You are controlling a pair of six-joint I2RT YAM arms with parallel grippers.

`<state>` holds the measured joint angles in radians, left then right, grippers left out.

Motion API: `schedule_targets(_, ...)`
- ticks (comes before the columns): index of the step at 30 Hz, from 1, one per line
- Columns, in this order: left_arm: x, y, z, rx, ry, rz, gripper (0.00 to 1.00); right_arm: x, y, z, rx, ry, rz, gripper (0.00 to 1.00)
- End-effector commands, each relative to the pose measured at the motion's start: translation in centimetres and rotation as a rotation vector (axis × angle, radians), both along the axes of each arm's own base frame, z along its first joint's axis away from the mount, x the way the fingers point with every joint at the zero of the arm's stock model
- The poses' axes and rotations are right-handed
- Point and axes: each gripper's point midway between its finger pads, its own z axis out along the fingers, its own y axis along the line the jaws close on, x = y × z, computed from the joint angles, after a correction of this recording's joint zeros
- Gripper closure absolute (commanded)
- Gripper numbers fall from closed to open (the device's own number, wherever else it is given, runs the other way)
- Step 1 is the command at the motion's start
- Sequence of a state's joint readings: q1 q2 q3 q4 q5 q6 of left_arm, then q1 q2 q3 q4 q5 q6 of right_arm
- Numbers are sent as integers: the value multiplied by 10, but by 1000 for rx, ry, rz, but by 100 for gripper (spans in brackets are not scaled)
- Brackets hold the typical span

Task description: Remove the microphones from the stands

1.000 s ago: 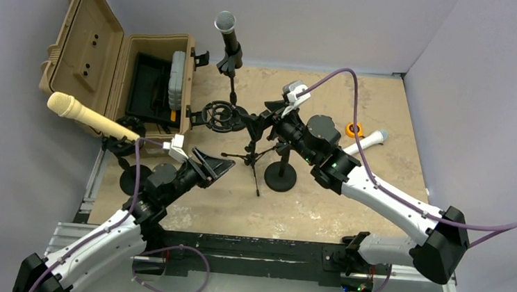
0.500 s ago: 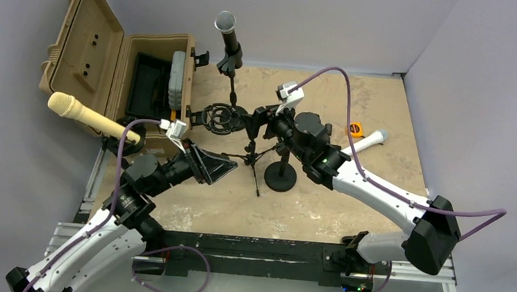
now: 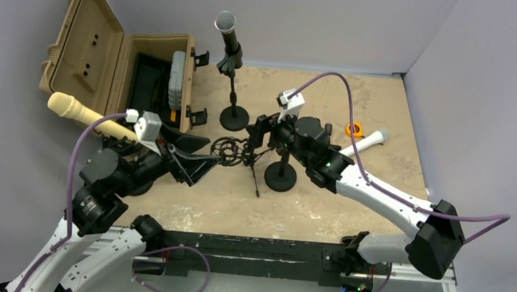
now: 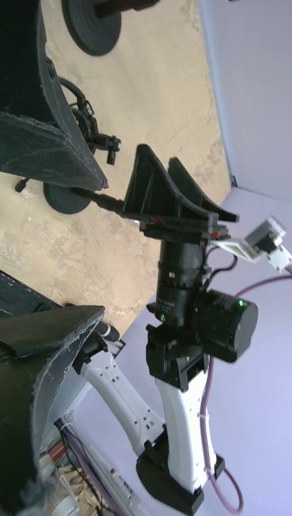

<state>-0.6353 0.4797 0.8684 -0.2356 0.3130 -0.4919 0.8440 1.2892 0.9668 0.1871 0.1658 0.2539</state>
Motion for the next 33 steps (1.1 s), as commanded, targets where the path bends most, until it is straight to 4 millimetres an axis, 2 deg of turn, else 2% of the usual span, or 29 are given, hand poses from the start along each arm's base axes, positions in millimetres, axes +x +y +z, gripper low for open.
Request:
schedule_targets(1, 26, 9, -10, 83, 50, 130, 31, -2, 1, 65, 107, -100, 15, 20)
schedule_targets(6, 62, 10, -17, 211, 152, 246, 29, -7, -2, 92, 157, -148, 23, 20)
schedule_targets(12, 115, 8, -9, 316, 133, 393, 29, -13, -14, 110, 220, -186, -2, 20)
schedule_targets(14, 134, 10, -8, 345, 134, 457, 29, -13, -18, 116, 235, -199, -15, 19)
schedule_targets(17, 151, 22, -5, 331, 183, 537, 29, -6, -22, 130, 246, -243, -48, 17)
schedule_targets(22, 148, 26, 14, 281, 126, 534, 29, 23, -21, 172, 255, -365, -96, 12)
schedule_targets(25, 145, 34, 19, 311, 83, 551, 28, 45, -7, 192, 232, -465, -73, 10)
schedule_targets(28, 142, 40, 15, 337, 50, 563, 28, 60, 10, 214, 162, -629, -23, 8)
schedule_targets(33, 135, 43, 3, 342, 6, 553, 30, 95, 38, 225, 32, -757, -11, 5)
